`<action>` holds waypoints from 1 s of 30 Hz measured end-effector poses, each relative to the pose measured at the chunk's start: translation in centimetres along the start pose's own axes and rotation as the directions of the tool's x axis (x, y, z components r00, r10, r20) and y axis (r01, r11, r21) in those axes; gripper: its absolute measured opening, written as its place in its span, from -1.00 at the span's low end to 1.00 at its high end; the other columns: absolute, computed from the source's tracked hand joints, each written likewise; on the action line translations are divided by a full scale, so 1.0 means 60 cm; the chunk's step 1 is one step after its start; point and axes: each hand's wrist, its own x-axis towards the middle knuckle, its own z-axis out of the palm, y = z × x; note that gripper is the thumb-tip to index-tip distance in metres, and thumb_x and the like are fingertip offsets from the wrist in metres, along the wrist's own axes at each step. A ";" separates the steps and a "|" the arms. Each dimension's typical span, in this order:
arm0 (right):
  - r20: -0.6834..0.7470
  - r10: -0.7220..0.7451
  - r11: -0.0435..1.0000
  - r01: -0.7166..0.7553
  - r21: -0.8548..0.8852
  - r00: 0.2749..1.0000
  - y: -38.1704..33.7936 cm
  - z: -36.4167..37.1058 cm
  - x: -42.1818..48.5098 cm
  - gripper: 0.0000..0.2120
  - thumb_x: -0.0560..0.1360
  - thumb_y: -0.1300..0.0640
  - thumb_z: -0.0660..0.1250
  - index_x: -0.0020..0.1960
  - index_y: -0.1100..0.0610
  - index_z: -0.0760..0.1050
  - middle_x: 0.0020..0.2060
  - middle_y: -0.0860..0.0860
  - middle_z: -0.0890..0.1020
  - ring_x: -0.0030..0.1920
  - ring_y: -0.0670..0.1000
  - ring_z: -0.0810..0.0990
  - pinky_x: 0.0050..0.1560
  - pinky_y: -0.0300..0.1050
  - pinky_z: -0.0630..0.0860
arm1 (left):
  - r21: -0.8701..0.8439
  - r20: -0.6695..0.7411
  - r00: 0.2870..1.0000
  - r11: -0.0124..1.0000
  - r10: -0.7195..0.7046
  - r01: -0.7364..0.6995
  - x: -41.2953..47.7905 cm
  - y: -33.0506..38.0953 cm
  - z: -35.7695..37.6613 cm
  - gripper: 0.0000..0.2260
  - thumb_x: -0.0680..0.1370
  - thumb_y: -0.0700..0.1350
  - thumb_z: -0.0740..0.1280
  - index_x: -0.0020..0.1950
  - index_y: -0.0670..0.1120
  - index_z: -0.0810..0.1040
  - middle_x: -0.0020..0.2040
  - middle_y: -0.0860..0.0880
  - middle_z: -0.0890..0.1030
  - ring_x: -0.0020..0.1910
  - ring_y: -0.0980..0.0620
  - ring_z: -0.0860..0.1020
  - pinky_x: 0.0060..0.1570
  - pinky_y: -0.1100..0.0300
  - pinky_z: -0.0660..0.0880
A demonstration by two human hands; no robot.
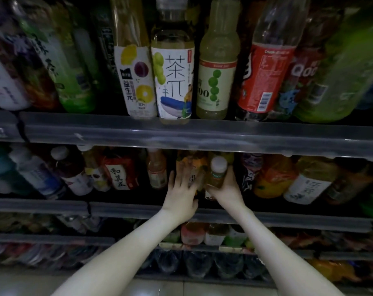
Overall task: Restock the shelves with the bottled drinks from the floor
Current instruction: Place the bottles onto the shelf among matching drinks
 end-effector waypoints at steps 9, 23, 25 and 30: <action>-0.162 -0.019 0.986 0.045 0.158 0.987 -0.078 0.017 -0.156 -0.35 0.37 0.13 0.54 0.32 -0.10 0.28 0.22 -0.07 0.50 0.24 -0.10 0.47 0.27 -0.11 0.43 | -0.617 0.022 0.988 0.780 0.152 -0.107 -0.094 -0.049 -0.018 -0.39 0.60 0.02 0.27 0.56 0.08 0.03 0.55 0.06 0.10 0.51 0.11 0.04 0.41 0.25 0.04; 0.296 0.213 0.839 -0.329 0.434 0.931 -0.301 0.189 -0.408 -0.69 0.53 -0.08 0.28 0.21 0.03 0.50 -0.01 0.01 0.69 -0.09 -0.02 0.69 -0.14 -0.09 0.61 | -0.855 0.402 0.886 0.441 0.233 0.272 -0.400 -0.261 -0.131 -0.46 0.31 -0.02 0.59 0.21 0.01 0.46 0.07 0.07 0.65 0.01 0.14 0.63 0.08 0.14 0.57; 0.328 0.240 0.847 -0.362 0.390 0.914 -0.321 0.208 -0.437 -0.65 0.59 -0.13 0.17 0.20 0.08 0.51 -0.10 -0.01 0.70 -0.17 -0.07 0.69 -0.24 -0.18 0.58 | -0.845 0.427 0.882 0.436 0.198 0.311 -0.442 -0.279 -0.135 -0.46 0.29 0.00 0.60 0.19 0.02 0.47 0.06 0.08 0.65 0.01 0.13 0.63 0.08 0.12 0.58; 0.376 0.271 0.888 -0.381 0.257 0.886 -0.364 0.266 -0.513 -0.54 0.58 -0.28 0.07 0.12 0.00 0.57 0.01 0.03 0.70 0.09 0.08 0.65 0.19 0.10 0.55 | -0.858 0.492 0.856 0.252 0.158 0.447 -0.554 -0.322 -0.154 -0.47 0.31 0.04 0.57 0.21 -0.03 0.49 0.00 -0.02 0.70 -0.03 0.01 0.67 0.06 0.02 0.59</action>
